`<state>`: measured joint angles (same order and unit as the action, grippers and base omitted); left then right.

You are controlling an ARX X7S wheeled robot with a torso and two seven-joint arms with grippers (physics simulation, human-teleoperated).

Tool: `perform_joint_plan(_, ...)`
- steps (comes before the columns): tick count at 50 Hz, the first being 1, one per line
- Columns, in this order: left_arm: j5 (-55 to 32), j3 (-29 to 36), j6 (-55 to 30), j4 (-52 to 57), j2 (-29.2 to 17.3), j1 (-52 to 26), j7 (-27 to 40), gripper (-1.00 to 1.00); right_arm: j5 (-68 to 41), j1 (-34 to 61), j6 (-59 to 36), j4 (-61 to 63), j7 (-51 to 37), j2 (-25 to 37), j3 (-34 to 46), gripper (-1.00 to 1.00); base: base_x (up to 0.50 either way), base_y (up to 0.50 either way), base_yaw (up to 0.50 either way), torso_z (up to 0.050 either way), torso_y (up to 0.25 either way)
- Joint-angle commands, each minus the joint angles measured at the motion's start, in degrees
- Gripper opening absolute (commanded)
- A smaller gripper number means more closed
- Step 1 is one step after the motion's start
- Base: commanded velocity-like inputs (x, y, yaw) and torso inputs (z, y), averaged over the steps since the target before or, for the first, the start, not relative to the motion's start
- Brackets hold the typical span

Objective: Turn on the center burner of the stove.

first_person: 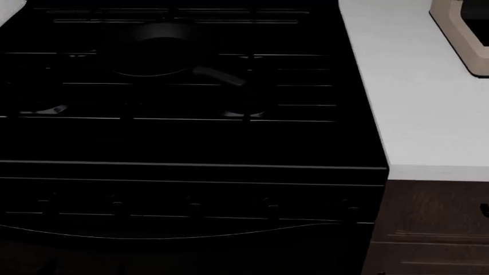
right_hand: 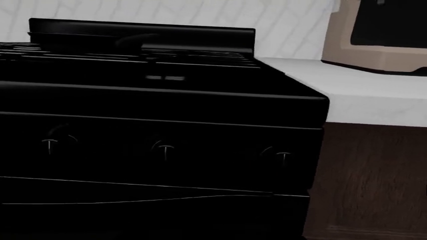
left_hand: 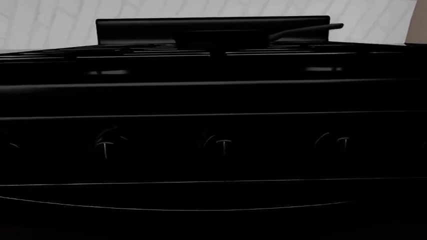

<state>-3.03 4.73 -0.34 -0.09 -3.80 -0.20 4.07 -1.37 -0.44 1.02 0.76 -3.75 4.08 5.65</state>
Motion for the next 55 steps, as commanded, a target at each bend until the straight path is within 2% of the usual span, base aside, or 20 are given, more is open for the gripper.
perform_joint_plan(1, -0.62, 1.01, 0.09, -0.07, -0.93, -0.09, 1.18, 1.0, -0.42, 0.0, 0.38, -0.13, -0.85, 0.95, 1.32, 1.0, 0.0, 0.39, 0.0, 0.0, 0.0)
perform_joint_plan(30, -2.68, 2.91, 0.14, -0.25, -2.62, -0.43, 3.05, 1.0, -1.88, 0.43, 0.21, -0.45, -3.16, 2.54, 3.23, 1.0, 0.01, 0.38, 0.0, 0.0, 0.0)
perform_joint_plan(55, -4.66, 4.14, 1.23, 0.0, -3.78, -0.24, 3.54, 1.0, -3.33, 0.99, -0.79, -1.04, -4.77, 3.45, 4.16, 1.0, 0.0, 0.03, 0.0, 0.0, 0.0)
